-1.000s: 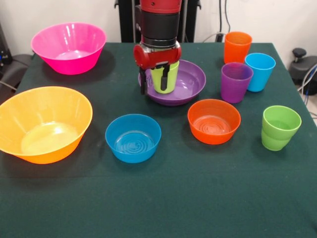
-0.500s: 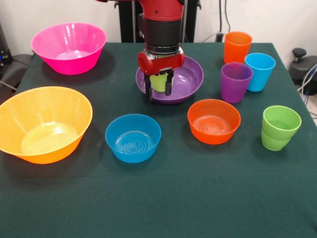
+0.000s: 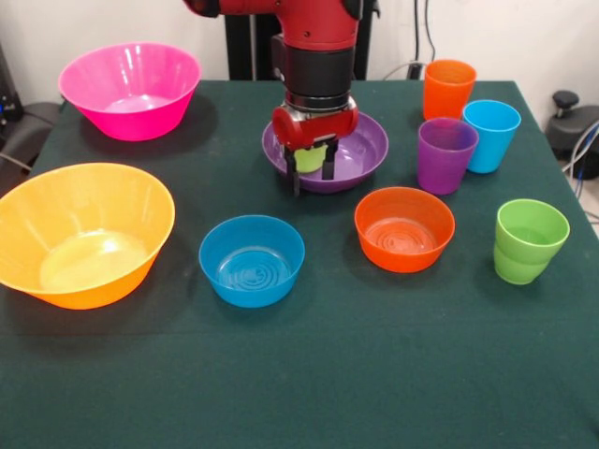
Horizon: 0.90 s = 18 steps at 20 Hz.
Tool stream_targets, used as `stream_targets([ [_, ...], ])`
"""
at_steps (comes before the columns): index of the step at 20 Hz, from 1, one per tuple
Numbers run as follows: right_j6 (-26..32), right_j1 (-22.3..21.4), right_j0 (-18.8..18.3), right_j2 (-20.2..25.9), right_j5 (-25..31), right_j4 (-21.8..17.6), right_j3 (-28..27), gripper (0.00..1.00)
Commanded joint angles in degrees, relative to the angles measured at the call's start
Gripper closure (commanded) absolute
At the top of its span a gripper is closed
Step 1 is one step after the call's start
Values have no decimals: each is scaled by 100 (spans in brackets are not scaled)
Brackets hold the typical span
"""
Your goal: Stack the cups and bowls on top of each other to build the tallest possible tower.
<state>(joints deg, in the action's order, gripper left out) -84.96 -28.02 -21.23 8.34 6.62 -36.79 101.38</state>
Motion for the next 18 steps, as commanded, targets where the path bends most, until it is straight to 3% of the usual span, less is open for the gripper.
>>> stream_targets([
  [1,-676,241,185,205,-195,5,-357,0],
  [7,-701,280,238,132,-236,-3,-423,0],
  [18,-968,236,436,-78,-159,433,-616,0],
])
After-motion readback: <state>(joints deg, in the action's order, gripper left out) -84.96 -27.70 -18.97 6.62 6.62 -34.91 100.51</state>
